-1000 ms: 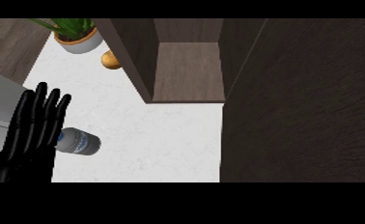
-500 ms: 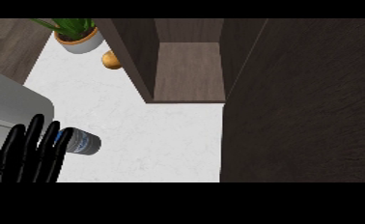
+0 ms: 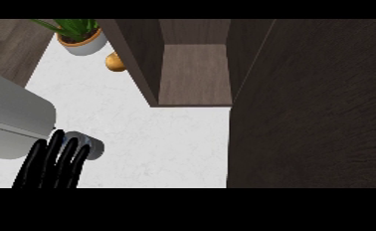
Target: Pick up the bottled water, place it into the cabinet and close the cabinet
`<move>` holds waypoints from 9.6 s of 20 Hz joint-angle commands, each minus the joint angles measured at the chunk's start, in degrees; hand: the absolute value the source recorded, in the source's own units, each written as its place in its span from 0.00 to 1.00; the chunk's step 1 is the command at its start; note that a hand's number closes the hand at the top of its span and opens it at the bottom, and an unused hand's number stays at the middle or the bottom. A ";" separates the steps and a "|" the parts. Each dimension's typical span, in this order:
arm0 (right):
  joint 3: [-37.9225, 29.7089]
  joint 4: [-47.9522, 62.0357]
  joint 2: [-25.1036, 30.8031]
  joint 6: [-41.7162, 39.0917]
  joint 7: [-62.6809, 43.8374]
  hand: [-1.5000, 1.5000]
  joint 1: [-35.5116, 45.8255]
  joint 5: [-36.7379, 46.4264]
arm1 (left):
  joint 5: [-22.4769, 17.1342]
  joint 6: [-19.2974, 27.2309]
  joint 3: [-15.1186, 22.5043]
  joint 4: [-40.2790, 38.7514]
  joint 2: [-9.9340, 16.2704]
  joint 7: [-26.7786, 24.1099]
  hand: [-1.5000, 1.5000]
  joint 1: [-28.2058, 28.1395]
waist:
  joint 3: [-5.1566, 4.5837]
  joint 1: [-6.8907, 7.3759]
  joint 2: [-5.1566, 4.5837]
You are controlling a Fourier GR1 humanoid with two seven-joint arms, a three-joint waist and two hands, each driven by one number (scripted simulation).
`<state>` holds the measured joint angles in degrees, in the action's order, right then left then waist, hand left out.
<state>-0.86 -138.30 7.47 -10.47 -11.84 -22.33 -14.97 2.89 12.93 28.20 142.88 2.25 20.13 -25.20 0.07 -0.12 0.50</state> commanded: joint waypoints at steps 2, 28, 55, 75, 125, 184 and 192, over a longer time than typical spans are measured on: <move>0.50 -10.43 -1.32 0.12 -3.63 0.00 -5.60 -6.85 | 6.05 2.02 1.51 8.47 1.96 1.11 0.00 -1.90 | -0.01 -0.31 0.15; -2.37 -14.19 -1.66 -3.97 -1.64 0.00 -13.09 -9.99 | -6.87 5.60 -15.90 -0.30 8.46 -8.61 0.00 -9.92 | -0.16 -0.77 -0.13; -5.77 -13.86 0.15 -9.72 4.85 0.00 -19.26 -14.77 | -15.40 -7.25 -34.09 -49.59 10.01 -30.39 0.00 7.66 | -0.17 -1.21 -0.32; -9.40 -11.73 2.80 -12.37 9.68 0.00 -24.27 -19.70 | -19.03 -16.60 -40.96 -83.37 7.71 -49.08 0.00 20.55 | -0.22 -0.81 -0.44; -13.68 -8.46 6.51 -15.28 20.82 0.00 -31.42 -20.20 | -18.94 -17.44 -26.96 -77.27 -2.09 -44.29 1.00 37.38 | -0.08 0.10 -0.10; -16.98 -1.97 11.51 -18.71 23.95 0.00 -27.75 -27.32 | -22.68 20.20 -20.81 -133.24 -1.46 -47.52 0.00 91.63 | -0.21 -4.51 -1.95; -15.36 -1.88 11.07 -15.90 22.50 0.00 -24.73 -24.09 | -25.10 13.11 -23.15 -129.40 -2.23 -54.60 0.00 92.71 | -0.22 -3.57 -1.69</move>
<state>-16.46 -133.60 19.19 -29.94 13.64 -47.80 -38.27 -21.26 28.43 5.74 12.24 0.42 -32.20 66.50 -0.15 -4.09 -1.26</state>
